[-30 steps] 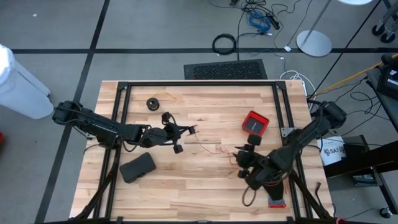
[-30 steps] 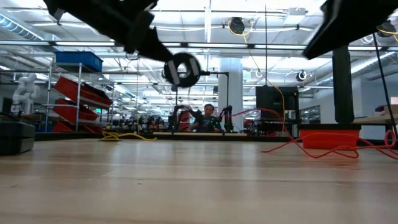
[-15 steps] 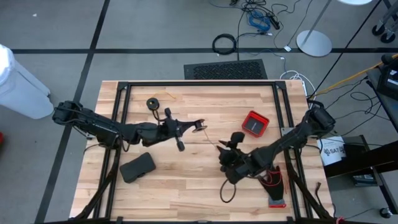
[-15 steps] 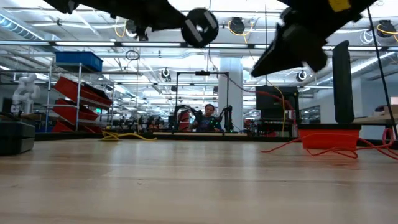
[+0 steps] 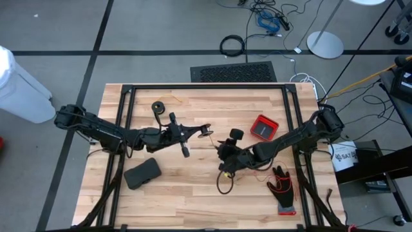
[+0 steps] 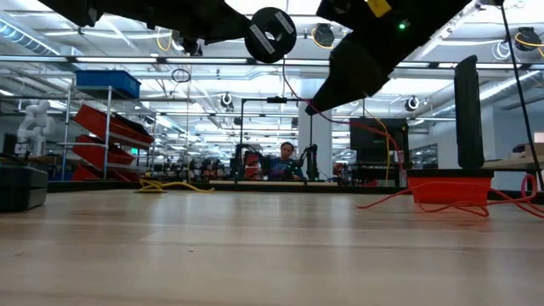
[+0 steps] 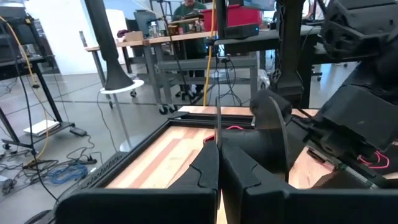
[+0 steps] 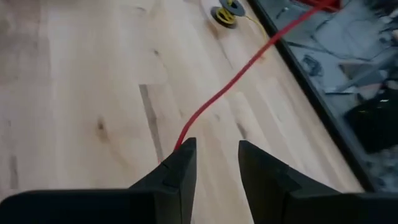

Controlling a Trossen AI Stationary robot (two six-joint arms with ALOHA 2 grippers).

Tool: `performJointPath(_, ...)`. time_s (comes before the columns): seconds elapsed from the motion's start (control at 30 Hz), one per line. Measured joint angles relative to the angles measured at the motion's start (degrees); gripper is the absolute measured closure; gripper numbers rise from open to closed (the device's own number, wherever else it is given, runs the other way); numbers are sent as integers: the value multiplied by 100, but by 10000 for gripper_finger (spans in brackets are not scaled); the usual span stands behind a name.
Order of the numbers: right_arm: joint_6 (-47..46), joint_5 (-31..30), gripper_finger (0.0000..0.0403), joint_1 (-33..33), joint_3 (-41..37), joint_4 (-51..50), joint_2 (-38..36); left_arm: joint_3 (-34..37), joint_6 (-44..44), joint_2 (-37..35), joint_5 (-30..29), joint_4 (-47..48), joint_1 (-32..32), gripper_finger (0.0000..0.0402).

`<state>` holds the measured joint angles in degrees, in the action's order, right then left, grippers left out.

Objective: Coil cords
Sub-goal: Coil the red wire onto the black spool

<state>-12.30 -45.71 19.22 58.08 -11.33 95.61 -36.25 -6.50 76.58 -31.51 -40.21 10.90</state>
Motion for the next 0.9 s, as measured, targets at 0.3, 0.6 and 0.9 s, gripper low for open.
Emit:
performJointPath(0.3, -57, -2, 298, -166, 0, -39, 0, 0, 0, 0, 0, 36, 2, 401)
performJointPath(0.6, -371, -227, 298, -5, -2, -499, -327, 2, 0, 7, -72, 318, 0, 401)
performJointPath(0.9, -353, 466, 298, -27, -5, 7, -288, 4, 24, 7, -16, 79, 2, 401)
